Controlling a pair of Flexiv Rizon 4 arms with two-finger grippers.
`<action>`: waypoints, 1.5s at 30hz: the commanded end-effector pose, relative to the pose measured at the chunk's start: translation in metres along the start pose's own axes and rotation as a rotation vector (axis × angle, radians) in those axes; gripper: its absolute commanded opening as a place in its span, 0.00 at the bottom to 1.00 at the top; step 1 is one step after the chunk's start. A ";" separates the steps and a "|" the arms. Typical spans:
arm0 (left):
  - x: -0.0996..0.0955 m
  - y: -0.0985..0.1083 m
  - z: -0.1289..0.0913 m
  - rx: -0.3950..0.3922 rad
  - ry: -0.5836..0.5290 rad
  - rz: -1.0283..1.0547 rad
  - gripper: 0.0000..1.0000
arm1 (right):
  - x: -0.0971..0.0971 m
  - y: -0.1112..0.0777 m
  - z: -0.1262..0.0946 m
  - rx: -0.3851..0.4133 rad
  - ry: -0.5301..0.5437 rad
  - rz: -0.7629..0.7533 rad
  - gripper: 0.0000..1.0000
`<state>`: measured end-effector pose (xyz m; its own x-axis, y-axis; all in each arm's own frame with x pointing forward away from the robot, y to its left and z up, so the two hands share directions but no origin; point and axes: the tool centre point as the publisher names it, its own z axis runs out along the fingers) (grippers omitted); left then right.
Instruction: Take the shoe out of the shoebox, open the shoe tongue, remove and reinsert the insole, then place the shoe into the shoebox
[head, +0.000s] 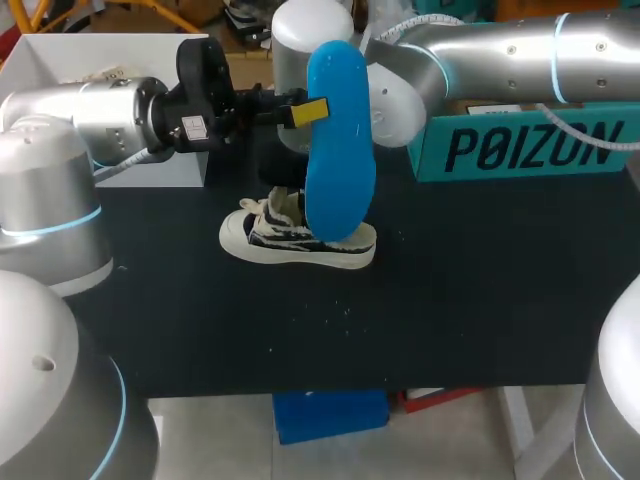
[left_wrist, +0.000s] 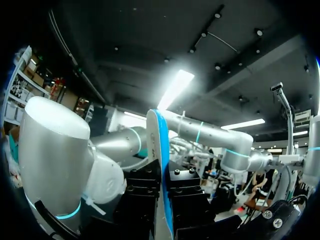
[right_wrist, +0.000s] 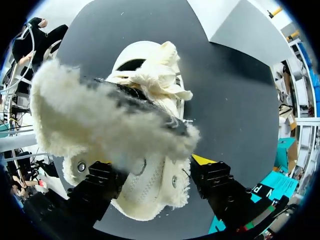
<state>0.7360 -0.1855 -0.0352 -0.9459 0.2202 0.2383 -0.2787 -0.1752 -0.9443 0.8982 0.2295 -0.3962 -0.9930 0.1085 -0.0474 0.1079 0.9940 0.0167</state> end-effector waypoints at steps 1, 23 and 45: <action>0.000 0.001 0.002 0.001 -0.005 0.002 0.00 | -0.002 -0.001 0.004 -0.021 0.013 0.013 0.00; 0.000 0.001 0.002 0.001 -0.005 0.002 0.00 | -0.081 0.136 -0.009 -0.499 0.623 -0.734 0.00; 0.000 0.001 0.002 0.001 -0.005 0.002 0.00 | -0.086 0.061 -0.026 -0.398 0.598 -0.531 0.00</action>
<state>0.7360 -0.1855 -0.0352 -0.9459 0.2201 0.2383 -0.2787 -0.1753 -0.9443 0.9919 0.2859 -0.3702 -0.7646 -0.5054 0.4000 -0.2860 0.8222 0.4922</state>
